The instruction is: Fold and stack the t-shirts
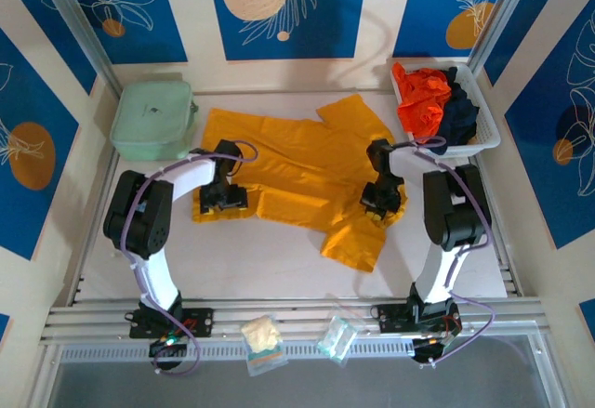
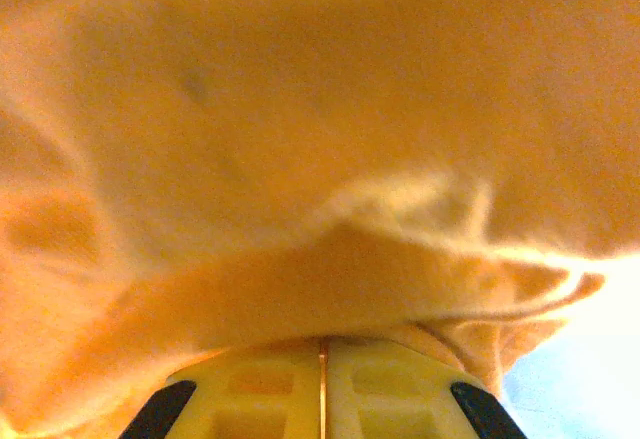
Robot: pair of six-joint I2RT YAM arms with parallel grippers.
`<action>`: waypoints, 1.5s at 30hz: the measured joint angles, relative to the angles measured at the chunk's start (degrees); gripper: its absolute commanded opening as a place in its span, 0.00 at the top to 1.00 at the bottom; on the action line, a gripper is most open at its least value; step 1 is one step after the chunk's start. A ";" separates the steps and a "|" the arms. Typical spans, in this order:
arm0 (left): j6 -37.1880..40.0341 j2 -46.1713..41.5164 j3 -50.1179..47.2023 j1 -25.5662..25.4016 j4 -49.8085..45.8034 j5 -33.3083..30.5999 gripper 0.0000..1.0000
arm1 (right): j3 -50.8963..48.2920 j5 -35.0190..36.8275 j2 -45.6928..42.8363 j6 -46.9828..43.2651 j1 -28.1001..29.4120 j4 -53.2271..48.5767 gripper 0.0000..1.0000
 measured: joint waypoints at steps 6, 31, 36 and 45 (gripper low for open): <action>-0.76 -6.05 -7.82 0.00 3.02 -0.17 0.17 | -9.68 2.34 -7.69 -0.44 -1.09 -0.48 0.91; -5.42 -20.81 -16.22 -0.20 -5.01 1.05 0.09 | -5.77 0.42 -17.07 -4.31 -1.57 -2.75 0.64; -4.17 -20.46 -5.33 -0.22 -6.40 -0.42 0.08 | 1.99 0.42 -17.88 -7.76 -2.34 -3.04 0.70; -3.69 -20.44 -6.78 -0.24 -7.89 -1.42 0.56 | -6.32 -0.39 -16.94 -6.97 2.23 -3.04 0.85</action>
